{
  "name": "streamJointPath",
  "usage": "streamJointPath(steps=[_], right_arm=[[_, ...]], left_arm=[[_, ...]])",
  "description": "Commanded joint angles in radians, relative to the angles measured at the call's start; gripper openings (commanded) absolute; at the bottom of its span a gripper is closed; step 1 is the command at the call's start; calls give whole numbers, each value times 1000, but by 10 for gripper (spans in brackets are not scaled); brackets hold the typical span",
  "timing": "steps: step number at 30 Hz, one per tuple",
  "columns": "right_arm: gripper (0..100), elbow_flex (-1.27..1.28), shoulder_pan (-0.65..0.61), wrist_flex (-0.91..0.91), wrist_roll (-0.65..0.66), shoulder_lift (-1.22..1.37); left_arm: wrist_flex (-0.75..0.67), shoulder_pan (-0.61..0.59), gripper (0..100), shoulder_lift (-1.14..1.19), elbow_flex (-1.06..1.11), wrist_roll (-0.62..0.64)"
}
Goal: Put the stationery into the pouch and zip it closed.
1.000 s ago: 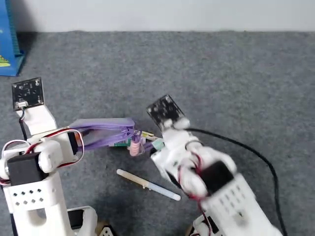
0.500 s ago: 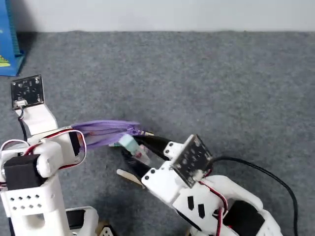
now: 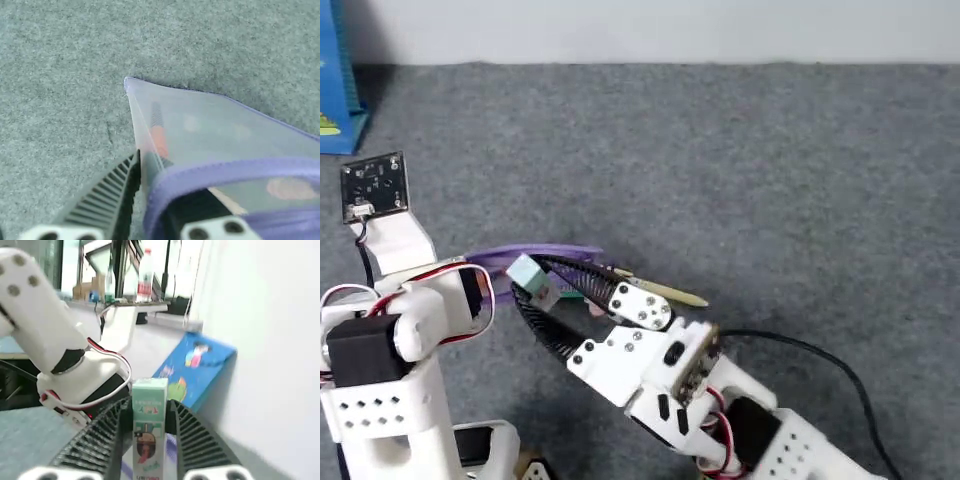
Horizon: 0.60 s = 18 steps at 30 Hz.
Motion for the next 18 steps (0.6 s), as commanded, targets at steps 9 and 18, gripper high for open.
streamJointPath(steps=[9, 18], right_arm=[[8, 48, 15, -277, 34, 110], [8, 46, 50, -420, 26, 337]], left_arm=[[8, 6, 12, 2, -59, 14], [9, 3, 12, 2, -59, 14]])
